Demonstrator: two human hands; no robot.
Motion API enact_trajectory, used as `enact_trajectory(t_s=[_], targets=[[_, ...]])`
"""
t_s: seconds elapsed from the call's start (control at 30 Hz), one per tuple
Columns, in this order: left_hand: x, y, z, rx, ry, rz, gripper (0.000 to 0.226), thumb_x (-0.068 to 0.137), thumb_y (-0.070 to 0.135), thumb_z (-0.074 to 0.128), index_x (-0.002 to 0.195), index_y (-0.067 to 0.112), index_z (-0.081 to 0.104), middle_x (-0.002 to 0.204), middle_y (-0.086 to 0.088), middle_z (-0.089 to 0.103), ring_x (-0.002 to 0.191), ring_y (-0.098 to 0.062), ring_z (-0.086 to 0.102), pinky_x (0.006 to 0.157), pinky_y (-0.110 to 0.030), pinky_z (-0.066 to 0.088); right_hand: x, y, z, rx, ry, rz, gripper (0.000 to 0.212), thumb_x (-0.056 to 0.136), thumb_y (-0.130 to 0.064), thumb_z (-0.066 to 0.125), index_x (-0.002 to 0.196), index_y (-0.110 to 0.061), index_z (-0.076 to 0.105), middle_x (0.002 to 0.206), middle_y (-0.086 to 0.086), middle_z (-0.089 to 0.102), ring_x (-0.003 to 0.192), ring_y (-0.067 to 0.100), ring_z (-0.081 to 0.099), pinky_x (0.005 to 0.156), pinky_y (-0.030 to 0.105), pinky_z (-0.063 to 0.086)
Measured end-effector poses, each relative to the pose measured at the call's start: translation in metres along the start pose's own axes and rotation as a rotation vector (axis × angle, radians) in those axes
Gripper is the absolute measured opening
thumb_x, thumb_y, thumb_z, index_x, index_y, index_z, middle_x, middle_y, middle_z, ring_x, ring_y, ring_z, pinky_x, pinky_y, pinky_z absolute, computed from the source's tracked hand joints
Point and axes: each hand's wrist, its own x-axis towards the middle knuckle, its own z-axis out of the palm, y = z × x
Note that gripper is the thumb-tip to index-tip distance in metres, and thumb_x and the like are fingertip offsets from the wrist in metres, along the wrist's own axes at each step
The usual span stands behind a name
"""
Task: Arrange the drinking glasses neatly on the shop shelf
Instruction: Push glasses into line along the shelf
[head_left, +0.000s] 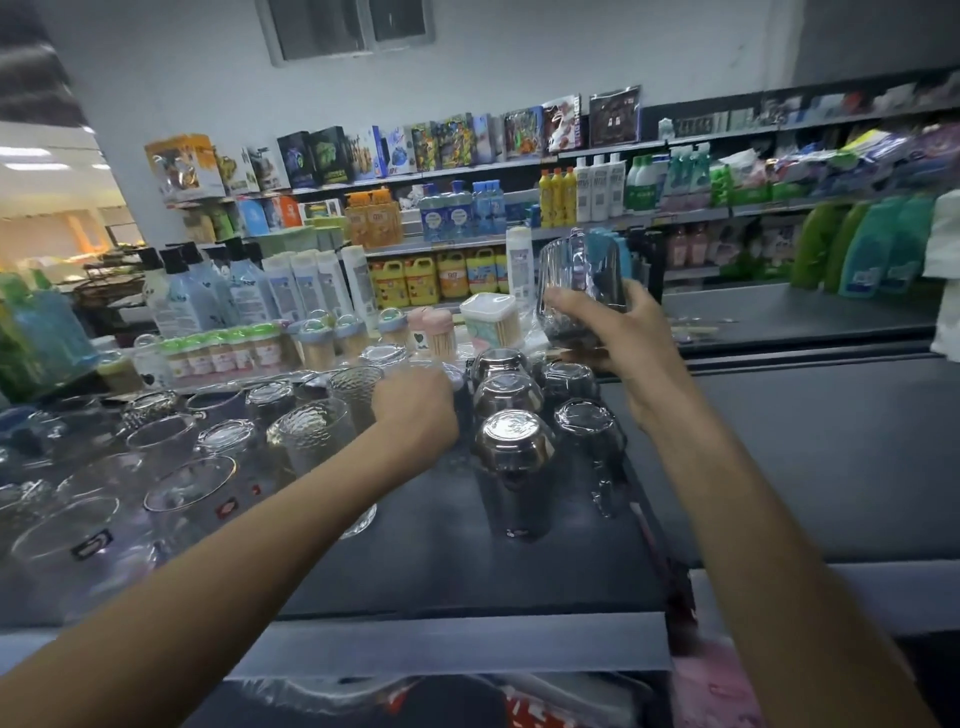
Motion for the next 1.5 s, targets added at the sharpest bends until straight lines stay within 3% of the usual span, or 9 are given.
enact_trajectory(t_s=[0.13,0.33,0.6,0.77,0.93,1.13,1.27,1.37,1.5], targets=[[-0.025,0.0,-0.005,-0.122,0.009,-0.017,0.014,0.092,0.018,0.062,0.106,0.013,0.065,0.115,-0.009,0.065,0.11,-0.035,0.065,0.075,-0.037,0.045,-0.003,-0.002,-0.007,-0.007,0.063,0.024,0.12,0.044,-0.078,0.089,0.144,-0.021,0.051,0.136,0.006,0.065,0.119,0.027,0.067,0.104,0.054,0.053],[-0.062,-0.009,0.001,-0.308,0.028,-0.13,0.021,0.089,0.023,0.063,0.103,0.007,0.065,0.113,-0.018,0.069,0.106,-0.041,0.066,0.076,-0.037,0.046,-0.041,-0.001,-0.048,-0.31,0.113,-0.058,0.05,0.071,-0.05,0.088,0.109,-0.023,0.07,0.1,-0.006,0.078,0.094,0.013,0.075,0.082,0.03,0.057],[-0.103,-0.004,0.035,-0.701,0.171,-0.224,0.051,0.093,0.046,0.058,0.061,0.007,0.061,0.059,-0.009,0.062,0.067,-0.035,0.062,0.062,-0.038,0.049,-0.096,0.031,-0.088,-0.716,0.318,0.031,0.065,0.078,-0.035,0.083,0.13,-0.017,0.048,0.111,-0.005,0.06,0.108,0.024,0.063,0.088,0.034,0.048],[-0.101,-0.008,0.054,-1.013,0.142,-0.179,0.06,0.093,0.057,0.057,0.061,0.006,0.068,0.052,-0.007,0.064,0.053,-0.026,0.062,0.058,-0.039,0.052,-0.115,0.028,-0.093,-0.912,0.347,0.008,0.082,0.077,-0.039,0.085,0.139,-0.018,0.035,0.121,0.008,0.065,0.108,0.035,0.064,0.089,0.042,0.052],[-0.105,-0.013,0.055,-1.491,-0.1,-0.212,0.046,0.102,0.039,0.06,0.079,0.001,0.071,0.051,-0.003,0.061,0.038,-0.013,0.041,0.037,-0.017,0.026,-0.13,0.03,-0.09,-0.967,0.331,0.041,0.081,0.085,-0.04,0.078,0.146,-0.022,0.027,0.114,0.008,0.063,0.09,0.031,0.057,0.08,0.04,0.048],[-0.123,-0.025,0.062,-1.526,0.041,-0.176,0.042,0.101,0.034,0.062,0.068,0.009,0.06,0.052,0.0,0.054,0.046,-0.012,0.043,0.041,-0.018,0.031,-0.151,0.037,-0.074,-0.982,0.528,-0.014,0.093,0.084,-0.043,0.08,0.155,-0.017,0.025,0.146,0.01,0.055,0.125,0.038,0.059,0.096,0.052,0.054],[-0.148,-0.032,0.057,-1.56,0.163,-0.166,0.044,0.101,0.034,0.062,0.072,0.0,0.062,0.053,-0.006,0.057,0.047,-0.013,0.049,0.043,-0.019,0.036,-0.193,0.039,-0.05,-0.933,0.691,-0.297,0.07,0.089,-0.022,0.076,0.149,-0.008,0.043,0.136,0.012,0.059,0.123,0.027,0.059,0.098,0.024,0.045],[-0.171,-0.042,0.038,-1.612,0.205,-0.151,0.044,0.1,0.039,0.061,0.072,0.004,0.064,0.055,-0.012,0.058,0.049,-0.017,0.05,0.052,-0.027,0.037,-0.22,0.037,-0.018,-0.881,0.602,-0.532,0.049,0.089,-0.011,0.072,0.136,-0.006,0.058,0.121,0.006,0.063,0.11,0.011,0.057,0.097,0.001,0.035],[-0.195,-0.056,0.011,-1.71,0.158,-0.095,0.045,0.097,0.045,0.058,0.074,0.006,0.06,0.054,-0.004,0.047,0.052,-0.017,0.041,0.048,-0.024,0.033,-0.231,0.04,0.029,-0.638,0.281,-0.541,0.043,0.092,-0.017,0.073,0.133,-0.018,0.06,0.124,-0.009,0.062,0.113,0.006,0.061,0.095,0.018,0.05]])
